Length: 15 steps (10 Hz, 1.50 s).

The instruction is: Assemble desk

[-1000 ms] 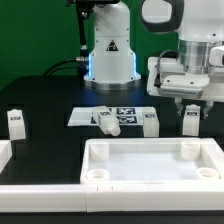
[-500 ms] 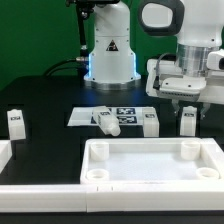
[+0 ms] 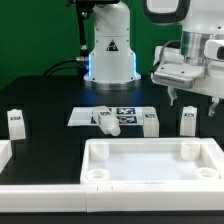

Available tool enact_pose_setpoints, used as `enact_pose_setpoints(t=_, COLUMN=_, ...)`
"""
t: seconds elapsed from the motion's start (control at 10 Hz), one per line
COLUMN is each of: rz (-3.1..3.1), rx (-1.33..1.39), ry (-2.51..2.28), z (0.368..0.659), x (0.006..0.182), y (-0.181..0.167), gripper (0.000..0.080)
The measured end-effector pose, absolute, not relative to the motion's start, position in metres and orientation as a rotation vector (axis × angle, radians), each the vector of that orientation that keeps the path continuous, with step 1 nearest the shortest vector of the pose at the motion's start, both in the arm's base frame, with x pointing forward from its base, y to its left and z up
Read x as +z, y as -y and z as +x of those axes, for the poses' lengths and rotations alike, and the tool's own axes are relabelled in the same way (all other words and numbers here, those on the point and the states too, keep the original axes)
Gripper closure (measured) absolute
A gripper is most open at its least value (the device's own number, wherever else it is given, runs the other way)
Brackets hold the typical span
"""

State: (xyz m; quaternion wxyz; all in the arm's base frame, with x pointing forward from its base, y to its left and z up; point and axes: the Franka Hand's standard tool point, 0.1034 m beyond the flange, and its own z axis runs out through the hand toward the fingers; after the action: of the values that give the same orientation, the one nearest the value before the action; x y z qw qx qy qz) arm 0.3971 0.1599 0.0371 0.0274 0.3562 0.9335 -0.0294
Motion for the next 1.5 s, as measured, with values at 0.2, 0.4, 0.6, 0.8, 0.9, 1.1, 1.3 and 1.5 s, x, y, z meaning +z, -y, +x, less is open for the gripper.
enact_pose_setpoints(t=0.2, rz=1.627, rx=-0.066, ry=-2.568, z=0.419, x=0.052, y=-0.165, gripper=0.0151)
enact_pose_setpoints(t=0.4, rz=1.888, rx=-0.086, ry=-2.370, z=0.419, x=0.051, y=-0.167, gripper=0.0151)
enact_pose_setpoints(t=0.6, rz=1.988, rx=-0.079, ry=-2.294, z=0.418, x=0.051, y=-0.167, gripper=0.0151)
enact_pose_setpoints(t=0.8, rz=2.144, rx=-0.068, ry=-2.151, z=0.418, x=0.051, y=-0.167, gripper=0.0151)
enact_pose_setpoints(t=0.9, rz=2.224, rx=-0.063, ry=-2.072, z=0.418, x=0.051, y=-0.167, gripper=0.0151)
enact_pose_setpoints(t=1.1, rz=2.591, rx=0.006, ry=-1.629, z=0.417, x=0.051, y=-0.167, gripper=0.0151)
enact_pose_setpoints(t=1.3, rz=2.821, rx=0.008, ry=-1.288, z=0.421, x=0.051, y=-0.162, gripper=0.0151)
enact_pose_setpoints(t=1.5, rz=2.904, rx=0.046, ry=-1.142, z=0.422, x=0.051, y=-0.163, gripper=0.0151)
